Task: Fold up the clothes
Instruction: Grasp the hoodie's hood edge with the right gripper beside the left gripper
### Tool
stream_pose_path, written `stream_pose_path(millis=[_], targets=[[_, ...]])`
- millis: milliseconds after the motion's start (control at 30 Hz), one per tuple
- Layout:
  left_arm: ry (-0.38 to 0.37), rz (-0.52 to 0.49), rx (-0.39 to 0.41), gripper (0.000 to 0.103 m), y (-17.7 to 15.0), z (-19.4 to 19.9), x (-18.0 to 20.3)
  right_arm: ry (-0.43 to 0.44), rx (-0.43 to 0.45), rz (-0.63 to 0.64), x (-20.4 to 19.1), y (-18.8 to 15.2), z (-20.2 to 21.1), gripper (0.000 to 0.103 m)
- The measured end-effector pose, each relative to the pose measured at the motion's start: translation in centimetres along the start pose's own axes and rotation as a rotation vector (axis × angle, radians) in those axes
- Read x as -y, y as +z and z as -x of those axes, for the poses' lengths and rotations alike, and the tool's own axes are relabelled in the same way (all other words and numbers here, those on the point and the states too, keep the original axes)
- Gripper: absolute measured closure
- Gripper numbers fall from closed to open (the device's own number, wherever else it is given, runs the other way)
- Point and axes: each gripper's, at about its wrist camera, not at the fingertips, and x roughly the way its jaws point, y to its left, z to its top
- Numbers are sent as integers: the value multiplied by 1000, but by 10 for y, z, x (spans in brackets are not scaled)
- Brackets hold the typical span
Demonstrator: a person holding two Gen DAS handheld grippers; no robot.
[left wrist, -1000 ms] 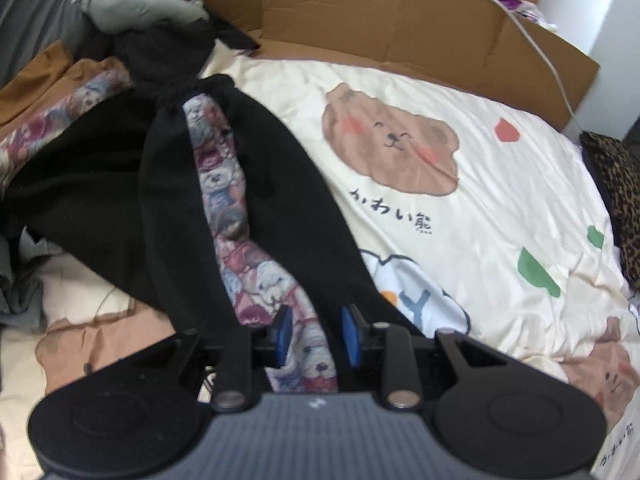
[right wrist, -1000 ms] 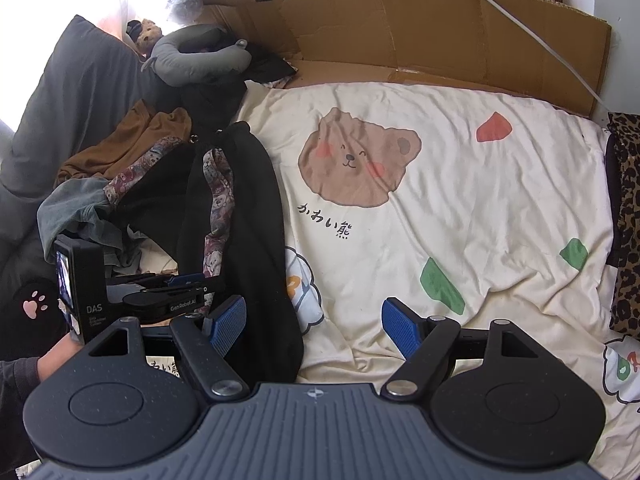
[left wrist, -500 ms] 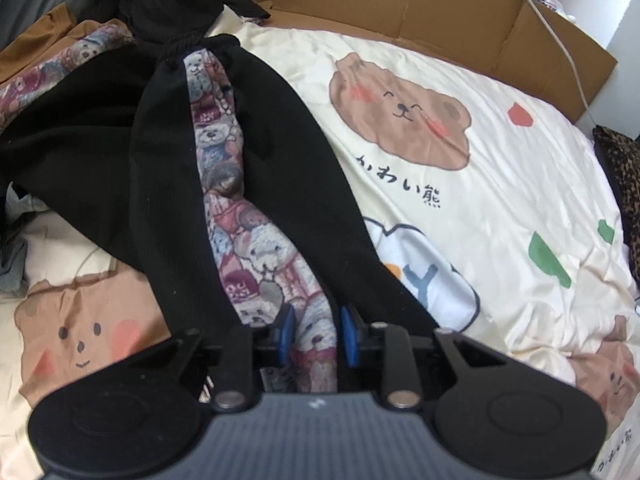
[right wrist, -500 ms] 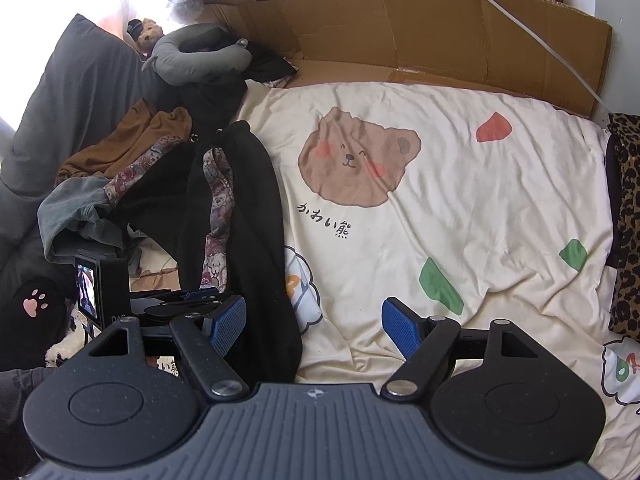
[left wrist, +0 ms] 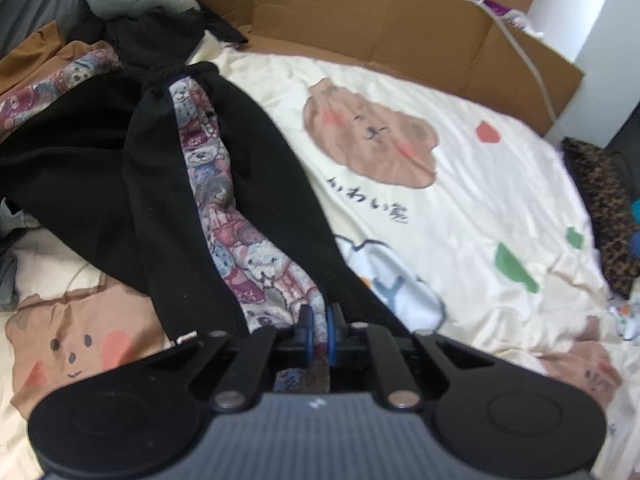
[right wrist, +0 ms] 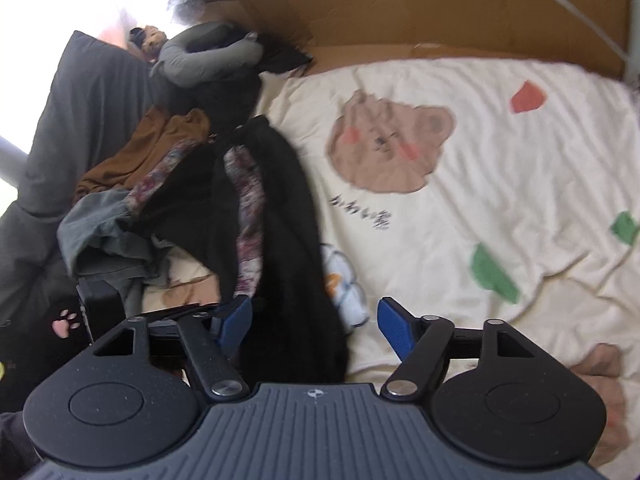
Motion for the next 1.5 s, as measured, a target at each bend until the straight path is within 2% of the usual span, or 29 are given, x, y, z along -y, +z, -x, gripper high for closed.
stream_pose_path(millis=[200,300,600,633,733,833,900,967,1067,1133,1500], targets=[[-84,39,20,97,-8,18,0,94,-42,-109,0,3,-31,35],[-121,46,25,97,-12,27,3,129,-70,-153,-1,3,-48,41],[-234,36,38,97,-16,44,19,173,-147,-164,-22,-1,-83,42],[-243,24,42,97,-17,46,21,171,-149,-160,-25,-1,-85,43],[-273,2,37,97,-16,48,25,144,-161,-145,-29,2,-92,54],[-291,-13,32,97,-16,48,28,118,-166,-147,-29,4,-98,57],[-300,-14,29,97,-16,49,27,104,-171,-139,-29,5,-103,62],[-302,-9,25,97,-15,48,26,70,-192,-105,-31,5,-109,77],[-300,-14,12,97,-14,47,25,44,-227,-75,-34,3,-113,88],[-297,-25,5,97,-13,47,26,31,-234,-54,-35,2,-112,99],[-319,-68,10,97,-3,63,35,-43,-147,7,-35,6,-77,103]])
